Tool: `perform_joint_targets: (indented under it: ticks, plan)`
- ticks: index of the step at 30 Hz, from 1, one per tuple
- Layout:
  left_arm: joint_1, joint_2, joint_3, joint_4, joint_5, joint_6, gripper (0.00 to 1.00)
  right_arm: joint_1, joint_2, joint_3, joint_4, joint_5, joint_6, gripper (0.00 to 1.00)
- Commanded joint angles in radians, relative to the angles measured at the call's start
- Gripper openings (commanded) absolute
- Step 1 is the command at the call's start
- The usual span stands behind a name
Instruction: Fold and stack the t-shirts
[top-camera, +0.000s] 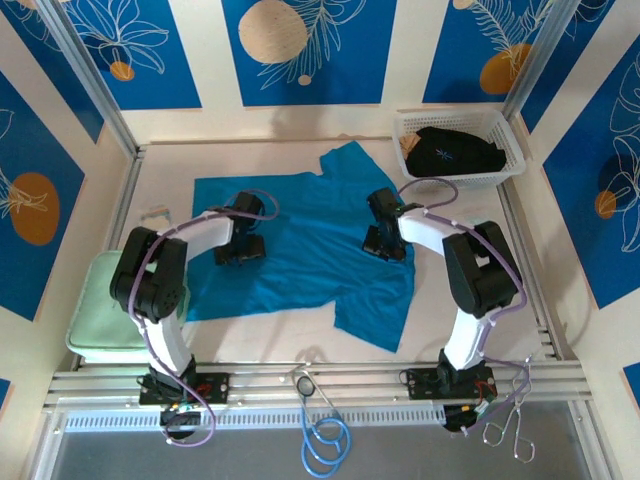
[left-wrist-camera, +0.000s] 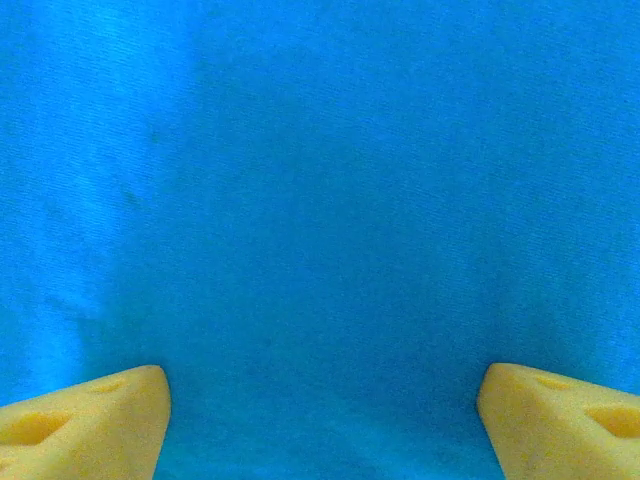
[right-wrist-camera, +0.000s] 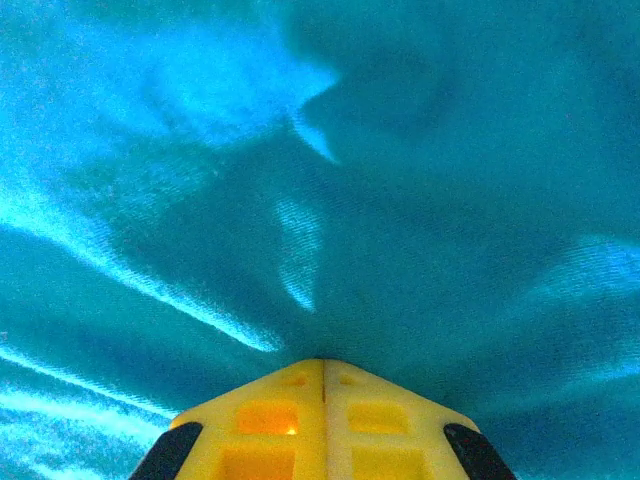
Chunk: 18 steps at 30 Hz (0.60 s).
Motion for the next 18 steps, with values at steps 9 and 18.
perform_joint_targets:
  ticks: [9, 18]
  plan:
    - [-0.073, -0.188, -0.317, -0.026, 0.011, -0.088, 0.82, 0.047, -0.151, -0.180, -0.072, 0.028, 0.081, 0.00]
    - [-0.088, -0.338, -0.183, -0.183, -0.061, -0.069, 0.85, 0.053, -0.262, -0.102, -0.206, 0.055, 0.003, 0.02]
